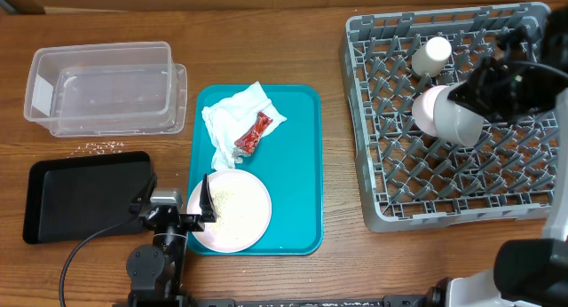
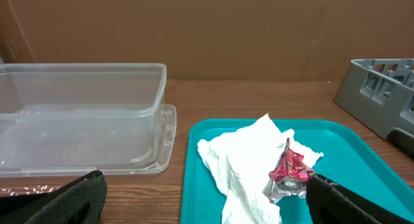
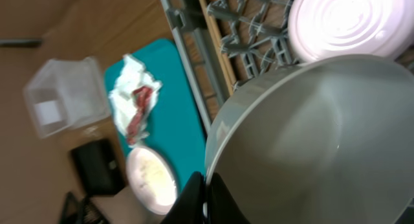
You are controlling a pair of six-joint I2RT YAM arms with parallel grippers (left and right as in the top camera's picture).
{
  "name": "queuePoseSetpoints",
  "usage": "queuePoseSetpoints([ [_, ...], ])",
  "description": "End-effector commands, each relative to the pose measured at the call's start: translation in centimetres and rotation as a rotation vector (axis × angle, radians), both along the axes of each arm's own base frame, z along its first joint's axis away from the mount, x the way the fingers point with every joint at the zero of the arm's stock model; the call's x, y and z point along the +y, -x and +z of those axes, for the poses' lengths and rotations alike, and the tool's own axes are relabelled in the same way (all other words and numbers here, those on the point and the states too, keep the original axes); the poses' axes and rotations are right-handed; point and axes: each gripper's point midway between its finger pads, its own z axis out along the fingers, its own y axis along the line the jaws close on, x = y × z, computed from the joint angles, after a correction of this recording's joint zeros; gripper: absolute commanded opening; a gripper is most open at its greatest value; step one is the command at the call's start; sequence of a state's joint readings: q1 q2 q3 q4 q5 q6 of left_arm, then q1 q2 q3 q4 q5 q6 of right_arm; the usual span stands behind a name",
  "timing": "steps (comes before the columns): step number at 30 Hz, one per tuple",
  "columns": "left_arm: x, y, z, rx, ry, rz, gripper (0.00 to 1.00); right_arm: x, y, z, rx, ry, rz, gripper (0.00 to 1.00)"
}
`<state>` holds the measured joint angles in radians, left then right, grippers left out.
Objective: Sort waste into correct bins and load items into the dishwasher
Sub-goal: 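Lift the steel cup with the right gripper over the dish rack, then lower the steel cup into the rack's front right area and release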
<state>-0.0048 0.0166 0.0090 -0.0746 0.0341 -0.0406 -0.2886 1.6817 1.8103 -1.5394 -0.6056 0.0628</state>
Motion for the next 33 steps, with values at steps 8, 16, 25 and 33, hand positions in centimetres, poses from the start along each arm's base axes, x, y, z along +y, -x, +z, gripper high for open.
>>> queuePoseSetpoints([
  [8,0.0,0.0,0.0,-0.007,-0.026,-0.005,1.0,0.0,2.3,-0.7,-0.214,-0.406,0.1,0.04],
  [16,0.0,0.0,0.0,-0.007,-0.026,-0.005,1.0,-0.8,3.0,-6.0,-0.144,-0.461,0.039,0.04],
  [25,0.0,0.0,0.0,-0.007,-0.026,-0.005,1.0,-0.9,2.3,-6.4,-0.133,-0.567,-0.003,0.04],
  [33,0.0,0.0,0.0,-0.007,-0.026,-0.005,1.0,-1.2,2.3,-5.9,-0.127,-0.606,-0.037,0.04],
])
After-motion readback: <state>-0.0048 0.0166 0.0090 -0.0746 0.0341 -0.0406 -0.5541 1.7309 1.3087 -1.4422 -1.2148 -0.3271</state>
